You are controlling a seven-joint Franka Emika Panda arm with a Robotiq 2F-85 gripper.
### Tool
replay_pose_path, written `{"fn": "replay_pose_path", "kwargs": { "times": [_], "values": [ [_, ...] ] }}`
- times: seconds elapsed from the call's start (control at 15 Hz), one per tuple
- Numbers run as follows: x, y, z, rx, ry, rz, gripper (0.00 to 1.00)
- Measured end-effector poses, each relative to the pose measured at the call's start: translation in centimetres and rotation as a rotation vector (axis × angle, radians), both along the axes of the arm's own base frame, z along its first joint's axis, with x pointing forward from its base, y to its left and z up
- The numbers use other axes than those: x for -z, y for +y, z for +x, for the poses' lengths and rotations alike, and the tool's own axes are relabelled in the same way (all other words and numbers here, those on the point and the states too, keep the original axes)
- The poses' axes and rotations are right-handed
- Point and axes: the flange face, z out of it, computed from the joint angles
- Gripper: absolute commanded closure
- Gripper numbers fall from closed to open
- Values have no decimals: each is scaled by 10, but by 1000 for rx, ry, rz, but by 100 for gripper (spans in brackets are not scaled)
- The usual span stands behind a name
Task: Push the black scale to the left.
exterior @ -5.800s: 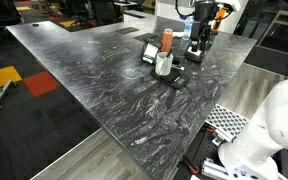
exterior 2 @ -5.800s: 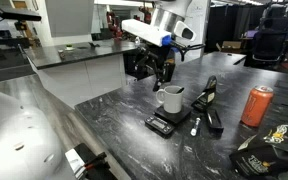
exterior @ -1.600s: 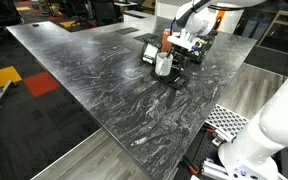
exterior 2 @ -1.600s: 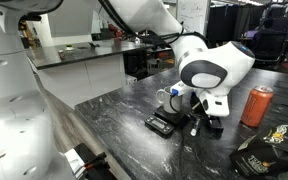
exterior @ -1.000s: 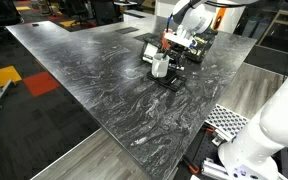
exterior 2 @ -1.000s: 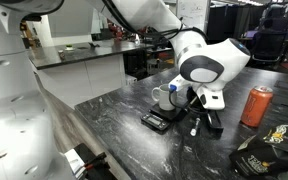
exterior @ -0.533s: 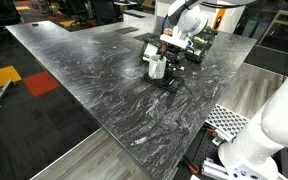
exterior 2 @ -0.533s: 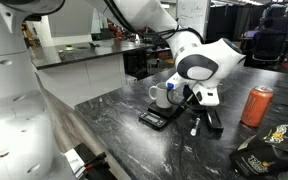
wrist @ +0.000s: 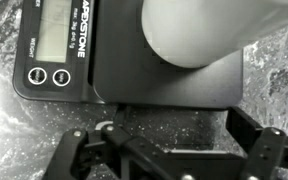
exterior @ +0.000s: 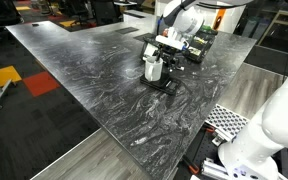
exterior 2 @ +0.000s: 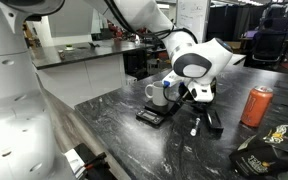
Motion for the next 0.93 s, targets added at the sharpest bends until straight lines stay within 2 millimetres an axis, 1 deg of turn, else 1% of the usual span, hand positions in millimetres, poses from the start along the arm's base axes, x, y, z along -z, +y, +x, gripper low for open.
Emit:
{"fn": "replay_pose_path", "kwargs": {
  "times": [0.2,0.4,0.67,0.93],
  "values": [
    [1,16,8,-30,3,1,0],
    [1,26,16,-57,7,5,0],
    [2,35,22,-76,12,13,0],
    [2,36,23,-79,15,17,0]
  ]
}}
